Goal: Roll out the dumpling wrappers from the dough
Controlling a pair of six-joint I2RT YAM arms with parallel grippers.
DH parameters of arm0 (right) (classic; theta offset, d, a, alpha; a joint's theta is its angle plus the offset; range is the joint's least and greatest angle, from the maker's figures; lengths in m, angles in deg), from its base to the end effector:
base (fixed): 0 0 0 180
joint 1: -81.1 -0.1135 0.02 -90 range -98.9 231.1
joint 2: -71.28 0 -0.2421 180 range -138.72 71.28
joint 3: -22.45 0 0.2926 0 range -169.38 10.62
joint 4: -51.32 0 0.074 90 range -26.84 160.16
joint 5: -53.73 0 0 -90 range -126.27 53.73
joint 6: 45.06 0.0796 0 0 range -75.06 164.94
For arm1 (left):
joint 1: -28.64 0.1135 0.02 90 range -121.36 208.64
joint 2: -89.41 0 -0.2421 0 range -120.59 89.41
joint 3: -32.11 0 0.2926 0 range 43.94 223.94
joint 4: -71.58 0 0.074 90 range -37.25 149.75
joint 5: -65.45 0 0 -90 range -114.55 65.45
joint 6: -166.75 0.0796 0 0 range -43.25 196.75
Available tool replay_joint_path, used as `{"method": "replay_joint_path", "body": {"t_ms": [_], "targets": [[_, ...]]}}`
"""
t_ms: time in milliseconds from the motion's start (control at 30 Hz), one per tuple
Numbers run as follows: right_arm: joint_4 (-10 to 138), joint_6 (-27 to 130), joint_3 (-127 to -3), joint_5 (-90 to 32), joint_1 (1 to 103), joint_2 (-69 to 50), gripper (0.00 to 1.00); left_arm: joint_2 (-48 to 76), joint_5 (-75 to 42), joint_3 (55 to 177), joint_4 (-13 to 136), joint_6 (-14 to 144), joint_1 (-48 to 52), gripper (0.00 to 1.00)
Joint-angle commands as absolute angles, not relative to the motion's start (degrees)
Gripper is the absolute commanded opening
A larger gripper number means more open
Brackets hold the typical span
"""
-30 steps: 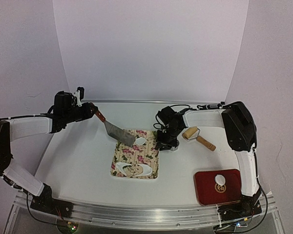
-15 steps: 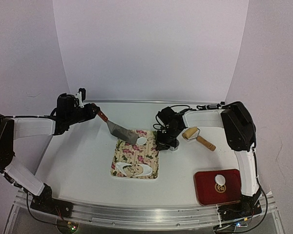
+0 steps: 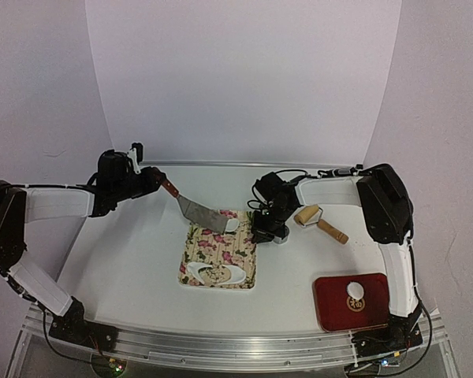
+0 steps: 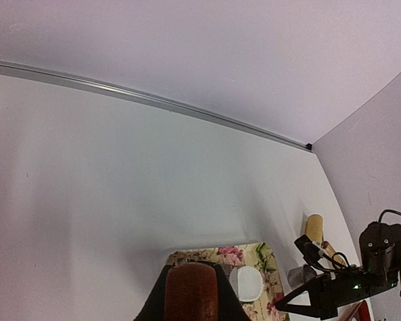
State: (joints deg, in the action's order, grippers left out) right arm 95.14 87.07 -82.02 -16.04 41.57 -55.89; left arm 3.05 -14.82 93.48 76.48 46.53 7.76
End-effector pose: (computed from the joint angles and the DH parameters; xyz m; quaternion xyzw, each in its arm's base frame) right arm 0.3646 0.3366 0.0571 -0.0139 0.9644 0.2611 0.0391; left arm 0.3811 -0.1598 0.1791 -0.0181 0.8179 -0.3089 0.4851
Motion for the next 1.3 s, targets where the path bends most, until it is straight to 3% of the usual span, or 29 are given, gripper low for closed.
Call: {"method": "replay_joint_path", "body": {"t_ms": [0,233,500,1267], "targets": [[98.2,86.7,-81.9,-17.7,41.6,-57.7,0.0,6.6,-21.4,99.0,66.2,48.7,8.2,0.0],[98.3,86.1,-83.2,-16.8,42.3,-58.9,0.0,10.0,-20.8,96.0,65.7,45.1,10.6,0.0],[98.5,85.8,-84.2,-16.3,42.6,-59.6,0.0,3.5,-17.1,99.0,64.0,43.5,10.6,0.0],[99.0,85.3,-82.3,-15.9,42.7,-58.7,0.0,-8.8,-11.2,96.5,80.1,40.6,7.6,0.0]]}}
